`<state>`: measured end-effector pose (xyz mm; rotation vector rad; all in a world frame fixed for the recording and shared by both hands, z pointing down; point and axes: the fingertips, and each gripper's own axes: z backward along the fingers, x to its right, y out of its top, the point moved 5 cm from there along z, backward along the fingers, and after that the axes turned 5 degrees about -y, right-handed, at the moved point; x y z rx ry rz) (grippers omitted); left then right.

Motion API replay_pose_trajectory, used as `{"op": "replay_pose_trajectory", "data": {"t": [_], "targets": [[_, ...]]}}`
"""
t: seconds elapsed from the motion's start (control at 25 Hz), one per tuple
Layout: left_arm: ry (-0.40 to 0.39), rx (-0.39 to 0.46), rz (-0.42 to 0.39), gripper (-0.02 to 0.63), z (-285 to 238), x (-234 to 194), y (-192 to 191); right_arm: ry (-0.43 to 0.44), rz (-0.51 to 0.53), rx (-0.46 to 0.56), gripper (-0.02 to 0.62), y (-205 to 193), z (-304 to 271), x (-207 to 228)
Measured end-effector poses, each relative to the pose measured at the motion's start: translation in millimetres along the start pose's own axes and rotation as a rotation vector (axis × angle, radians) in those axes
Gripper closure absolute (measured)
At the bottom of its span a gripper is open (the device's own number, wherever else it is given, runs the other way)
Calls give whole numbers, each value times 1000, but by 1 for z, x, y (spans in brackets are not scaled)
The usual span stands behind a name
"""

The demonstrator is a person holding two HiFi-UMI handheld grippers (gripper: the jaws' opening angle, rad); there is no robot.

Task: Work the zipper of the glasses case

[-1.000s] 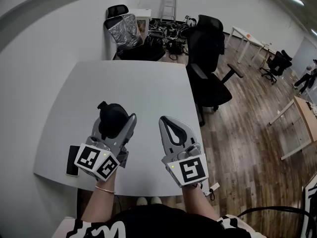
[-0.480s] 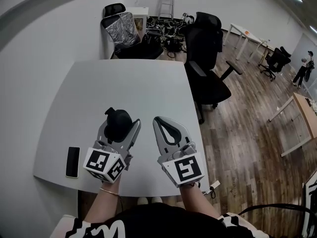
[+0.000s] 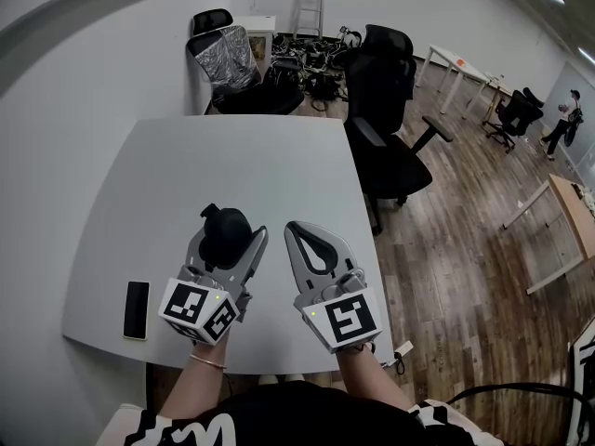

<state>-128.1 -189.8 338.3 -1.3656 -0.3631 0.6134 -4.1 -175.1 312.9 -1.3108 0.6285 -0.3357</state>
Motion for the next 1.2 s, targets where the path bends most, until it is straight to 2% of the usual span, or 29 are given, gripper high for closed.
{"op": "replay_pose_trajectory", "data": {"t": [0.28, 0.84, 1.2], "targets": [[-12, 10, -13, 334, -1, 0, 1, 5, 52, -9, 589, 0, -1, -7], [-52, 23, -18, 334, 8, -9, -1, -33, 38, 4, 589, -7, -9, -20], [-84, 39, -28, 334, 8, -15, 6, -61, 39, 30, 589, 4, -16, -22]]}}
